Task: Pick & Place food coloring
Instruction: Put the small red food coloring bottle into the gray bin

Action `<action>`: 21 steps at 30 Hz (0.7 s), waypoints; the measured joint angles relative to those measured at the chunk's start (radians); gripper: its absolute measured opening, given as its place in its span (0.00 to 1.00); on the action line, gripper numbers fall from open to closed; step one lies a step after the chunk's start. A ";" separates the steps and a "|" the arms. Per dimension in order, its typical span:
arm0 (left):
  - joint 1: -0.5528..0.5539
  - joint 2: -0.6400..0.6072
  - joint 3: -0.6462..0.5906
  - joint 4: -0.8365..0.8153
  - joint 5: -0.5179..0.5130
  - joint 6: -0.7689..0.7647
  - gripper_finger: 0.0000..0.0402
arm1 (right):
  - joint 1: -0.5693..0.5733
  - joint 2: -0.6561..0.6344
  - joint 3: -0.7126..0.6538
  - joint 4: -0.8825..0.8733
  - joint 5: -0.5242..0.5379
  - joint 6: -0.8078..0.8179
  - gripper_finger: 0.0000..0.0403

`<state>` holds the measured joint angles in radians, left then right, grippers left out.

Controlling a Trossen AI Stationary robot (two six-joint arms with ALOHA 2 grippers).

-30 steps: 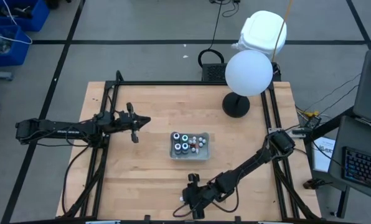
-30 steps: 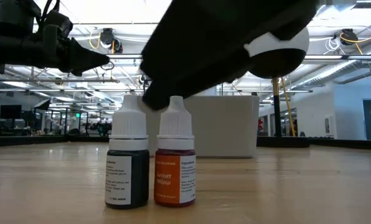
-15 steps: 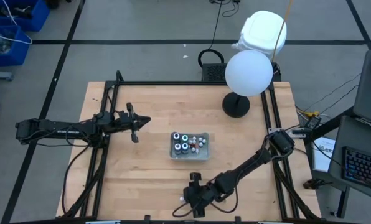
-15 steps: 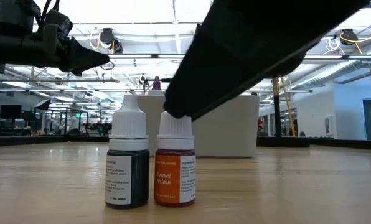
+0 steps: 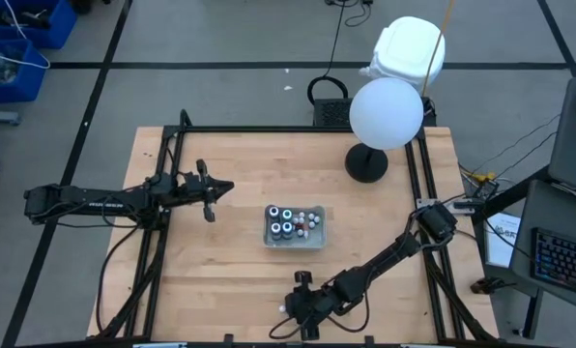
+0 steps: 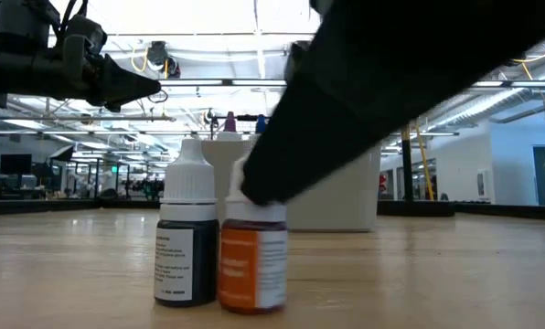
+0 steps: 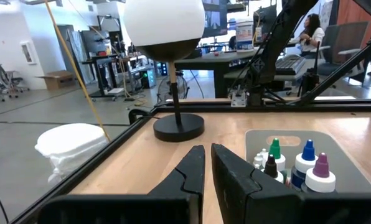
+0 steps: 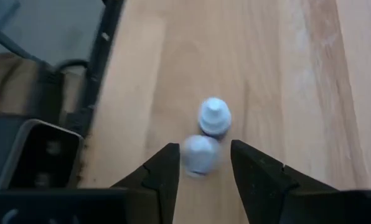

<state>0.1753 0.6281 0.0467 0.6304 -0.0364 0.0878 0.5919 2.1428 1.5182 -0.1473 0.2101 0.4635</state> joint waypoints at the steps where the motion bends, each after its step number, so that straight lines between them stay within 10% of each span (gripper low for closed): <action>1: 0.000 0.000 0.000 0.000 0.000 0.000 0.09 | -0.001 0.001 -0.001 -0.003 -0.002 -0.001 0.33; 21: 0.000 0.000 0.000 -0.001 0.000 0.005 0.09 | -0.001 -0.001 -0.001 0.005 -0.004 -0.004 0.09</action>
<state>0.1752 0.6281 0.0463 0.6296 -0.0360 0.0924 0.5911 2.1422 1.5177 -0.1428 0.2065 0.4598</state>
